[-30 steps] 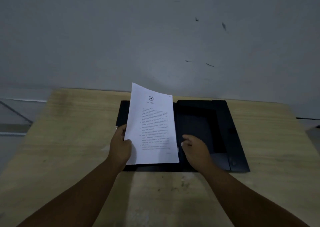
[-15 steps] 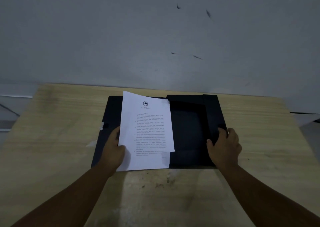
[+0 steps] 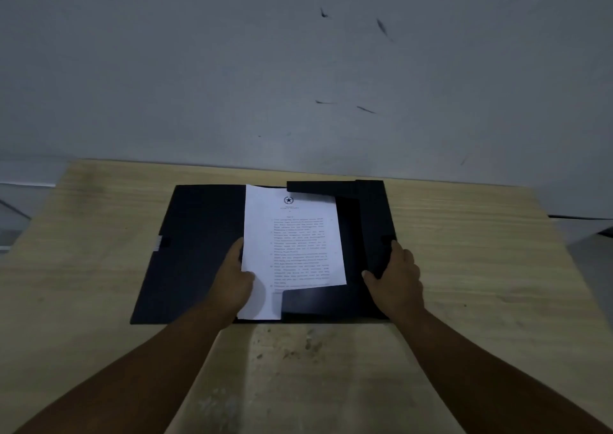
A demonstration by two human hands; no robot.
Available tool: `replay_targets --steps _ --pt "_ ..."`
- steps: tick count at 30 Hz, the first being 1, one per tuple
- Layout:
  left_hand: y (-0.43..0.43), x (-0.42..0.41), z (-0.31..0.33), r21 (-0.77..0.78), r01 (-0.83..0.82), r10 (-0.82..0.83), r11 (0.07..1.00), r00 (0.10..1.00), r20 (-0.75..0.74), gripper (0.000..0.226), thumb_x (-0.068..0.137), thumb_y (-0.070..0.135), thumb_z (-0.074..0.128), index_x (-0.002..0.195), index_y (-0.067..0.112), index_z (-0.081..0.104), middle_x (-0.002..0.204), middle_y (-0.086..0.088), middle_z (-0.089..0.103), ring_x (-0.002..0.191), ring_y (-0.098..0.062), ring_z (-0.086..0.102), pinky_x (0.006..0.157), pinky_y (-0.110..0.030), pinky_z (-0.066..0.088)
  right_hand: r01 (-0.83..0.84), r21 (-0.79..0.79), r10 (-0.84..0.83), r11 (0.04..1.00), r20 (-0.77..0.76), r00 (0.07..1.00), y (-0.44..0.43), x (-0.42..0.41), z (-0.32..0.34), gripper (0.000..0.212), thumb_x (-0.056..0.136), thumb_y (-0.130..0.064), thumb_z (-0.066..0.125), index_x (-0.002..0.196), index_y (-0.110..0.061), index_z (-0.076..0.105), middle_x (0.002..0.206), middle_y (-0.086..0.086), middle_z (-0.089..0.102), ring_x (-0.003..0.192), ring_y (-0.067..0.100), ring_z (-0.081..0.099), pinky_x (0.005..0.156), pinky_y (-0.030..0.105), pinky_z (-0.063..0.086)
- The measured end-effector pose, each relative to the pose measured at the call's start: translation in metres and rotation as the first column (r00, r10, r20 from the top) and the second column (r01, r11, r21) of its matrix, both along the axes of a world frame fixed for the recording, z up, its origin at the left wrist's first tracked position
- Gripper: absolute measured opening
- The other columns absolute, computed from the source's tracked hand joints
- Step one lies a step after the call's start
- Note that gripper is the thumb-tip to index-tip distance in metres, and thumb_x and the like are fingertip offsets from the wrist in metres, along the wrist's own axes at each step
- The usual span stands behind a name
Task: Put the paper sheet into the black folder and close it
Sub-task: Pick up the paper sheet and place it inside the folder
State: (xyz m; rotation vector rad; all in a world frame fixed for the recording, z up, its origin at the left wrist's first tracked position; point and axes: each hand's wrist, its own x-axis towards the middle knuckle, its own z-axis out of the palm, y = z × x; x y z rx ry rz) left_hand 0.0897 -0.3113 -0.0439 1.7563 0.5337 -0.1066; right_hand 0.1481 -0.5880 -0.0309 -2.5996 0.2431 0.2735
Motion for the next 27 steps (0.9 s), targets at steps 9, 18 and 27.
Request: replay_targets --steps 9,18,27 --pt "-0.016 0.015 0.006 0.02 0.016 -0.016 1.0 1.0 -0.017 0.058 0.088 0.0 0.052 0.142 0.021 0.043 0.134 0.002 0.056 0.117 -0.014 0.054 0.098 -0.034 0.045 -0.004 0.061 0.006 0.998 -0.022 1.0 0.034 -0.01 -0.002 0.087 0.085 -0.036 0.07 0.155 -0.015 0.023 0.146 0.014 0.038 0.129 0.033 0.042 0.102 0.049 0.046" --pt "-0.027 0.027 0.006 0.015 0.177 -0.175 0.984 0.98 -0.094 0.04 0.092 0.021 0.058 0.128 0.037 0.055 0.113 0.022 0.063 0.102 -0.001 0.06 0.078 -0.019 0.045 -0.037 0.075 0.04 0.996 -0.035 0.999 0.043 -0.01 -0.002 0.086 0.087 -0.035 0.069 0.156 -0.013 0.021 0.152 0.014 0.034 0.135 0.032 0.038 0.106 0.049 0.043" --pt "-0.026 0.03 -0.001 0.296 0.294 -0.239 0.909 0.948 -0.208 0.031 0.09 0.03 0.061 0.101 0.001 0.064 0.11 -0.02 0.061 0.097 -0.031 0.063 0.087 -0.042 0.053 -0.056 0.015 0.057 0.998 -0.029 0.998 0.044 -0.014 -0.004 0.083 0.09 -0.039 0.065 0.156 -0.014 0.021 0.154 0.016 0.029 0.136 0.034 0.037 0.106 0.049 0.043"
